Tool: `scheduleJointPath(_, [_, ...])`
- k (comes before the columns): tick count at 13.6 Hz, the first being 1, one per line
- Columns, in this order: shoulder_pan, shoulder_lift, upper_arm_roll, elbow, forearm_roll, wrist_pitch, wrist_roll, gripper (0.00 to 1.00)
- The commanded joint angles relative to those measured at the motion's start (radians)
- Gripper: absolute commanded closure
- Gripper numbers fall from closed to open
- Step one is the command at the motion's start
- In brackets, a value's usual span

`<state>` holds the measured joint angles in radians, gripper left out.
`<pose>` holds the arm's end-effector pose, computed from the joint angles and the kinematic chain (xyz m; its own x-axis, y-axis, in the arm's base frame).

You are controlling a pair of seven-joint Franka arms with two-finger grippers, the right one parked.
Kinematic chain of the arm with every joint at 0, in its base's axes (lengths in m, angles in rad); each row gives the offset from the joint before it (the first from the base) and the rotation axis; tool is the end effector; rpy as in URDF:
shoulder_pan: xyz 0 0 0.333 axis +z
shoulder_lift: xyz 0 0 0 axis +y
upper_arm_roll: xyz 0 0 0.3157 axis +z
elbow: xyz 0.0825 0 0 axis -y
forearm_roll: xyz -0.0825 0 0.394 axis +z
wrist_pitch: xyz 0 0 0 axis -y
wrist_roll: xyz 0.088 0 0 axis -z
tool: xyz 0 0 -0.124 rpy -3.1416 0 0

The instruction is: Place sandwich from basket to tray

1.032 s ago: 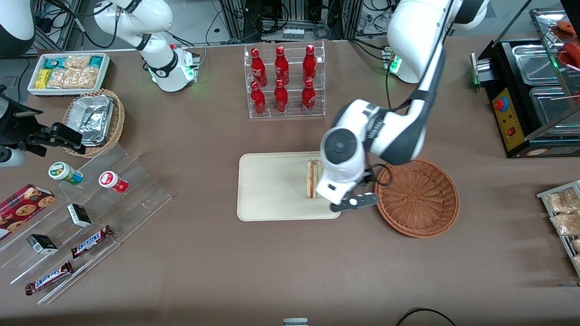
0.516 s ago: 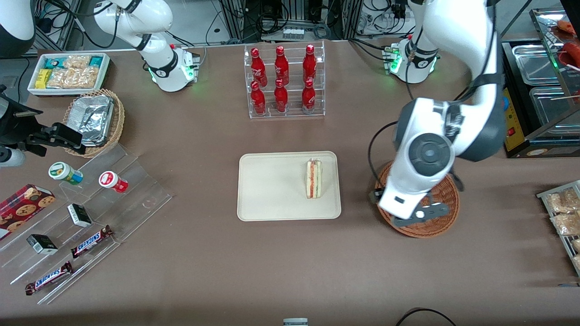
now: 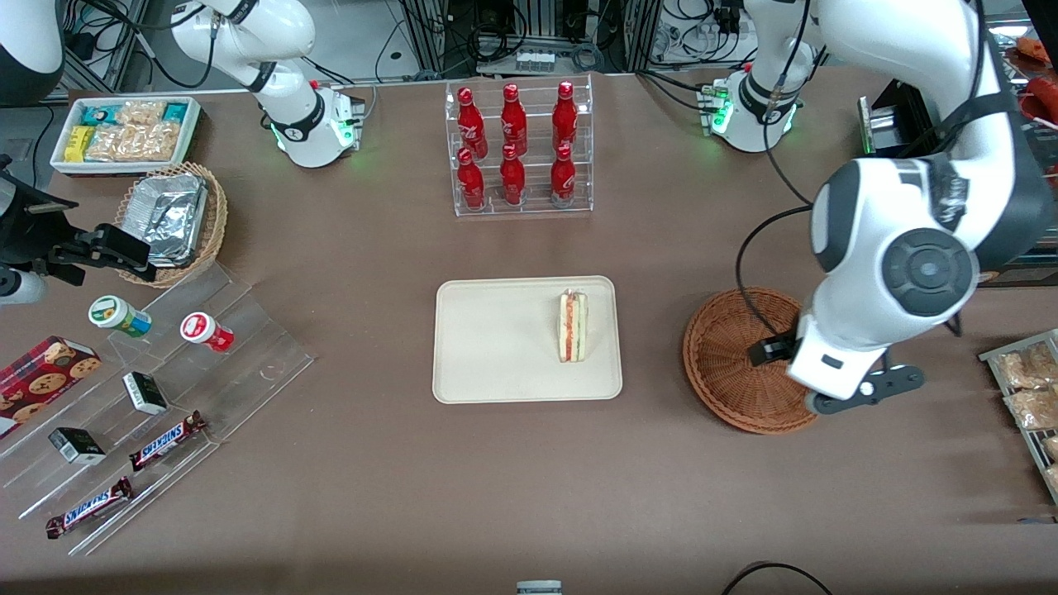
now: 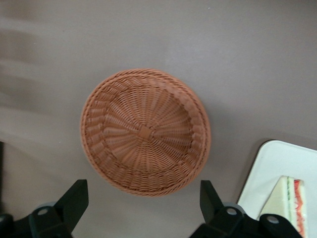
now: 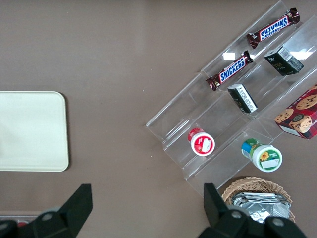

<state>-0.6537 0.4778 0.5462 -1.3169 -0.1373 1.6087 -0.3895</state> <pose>0.6611 -0.1559 0.4650 0.9628 0.2609 -0.0709 0.2490 -0.9579 -0.1431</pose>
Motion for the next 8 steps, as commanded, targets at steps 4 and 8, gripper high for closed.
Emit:
scheduleJointPath(4, [-0.011, -0.047, 0.072, -0.008, -0.024, -0.061, 0.115, 0.01])
scheduleJointPath(8, [-0.009, -0.054, 0.092, -0.008, -0.044, -0.067, 0.132, 0.01])
